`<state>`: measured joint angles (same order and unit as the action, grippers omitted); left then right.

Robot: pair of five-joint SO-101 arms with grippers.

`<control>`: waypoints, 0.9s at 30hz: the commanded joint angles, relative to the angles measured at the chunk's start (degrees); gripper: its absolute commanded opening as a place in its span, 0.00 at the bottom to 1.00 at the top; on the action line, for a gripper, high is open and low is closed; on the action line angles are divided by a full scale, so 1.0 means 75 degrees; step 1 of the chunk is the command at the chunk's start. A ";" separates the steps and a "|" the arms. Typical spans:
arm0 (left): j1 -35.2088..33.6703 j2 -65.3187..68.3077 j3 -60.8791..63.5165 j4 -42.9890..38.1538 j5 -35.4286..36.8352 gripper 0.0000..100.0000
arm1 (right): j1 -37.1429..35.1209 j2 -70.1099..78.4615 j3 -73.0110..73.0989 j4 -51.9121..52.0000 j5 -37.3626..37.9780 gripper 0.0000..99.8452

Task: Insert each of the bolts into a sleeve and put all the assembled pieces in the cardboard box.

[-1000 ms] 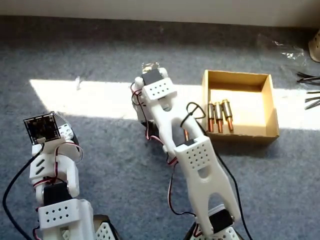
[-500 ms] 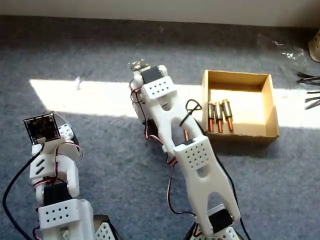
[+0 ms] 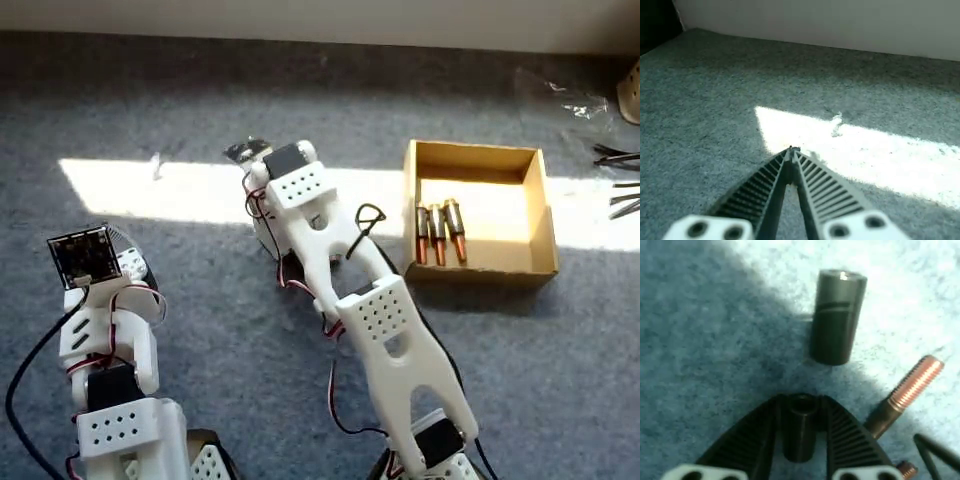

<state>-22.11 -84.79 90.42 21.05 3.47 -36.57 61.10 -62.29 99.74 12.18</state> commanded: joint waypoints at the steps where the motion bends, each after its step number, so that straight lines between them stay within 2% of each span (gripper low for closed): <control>1: -0.0053 -0.0088 -0.0053 -0.0164 0.0035 0.01 | -0.0193 -0.0018 -0.0275 0.0100 -0.0012 0.07; 16: -0.0053 -0.0088 -0.0053 -0.0164 0.0035 0.01 | -0.0182 0.0029 -0.0803 0.0100 -0.0316 0.08; 20: -0.0053 -0.0088 -0.0053 -0.0164 0.0035 0.01 | -0.0193 -0.0018 -0.0803 0.0135 -0.0363 0.11; 27: -0.0053 -0.0088 -0.0053 -0.0164 0.0035 0.01 | -0.0182 -0.0018 -0.0803 0.0147 -0.0481 0.12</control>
<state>-22.11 -84.79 90.59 21.05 3.47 -37.36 62.07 -65.63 100.00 9.27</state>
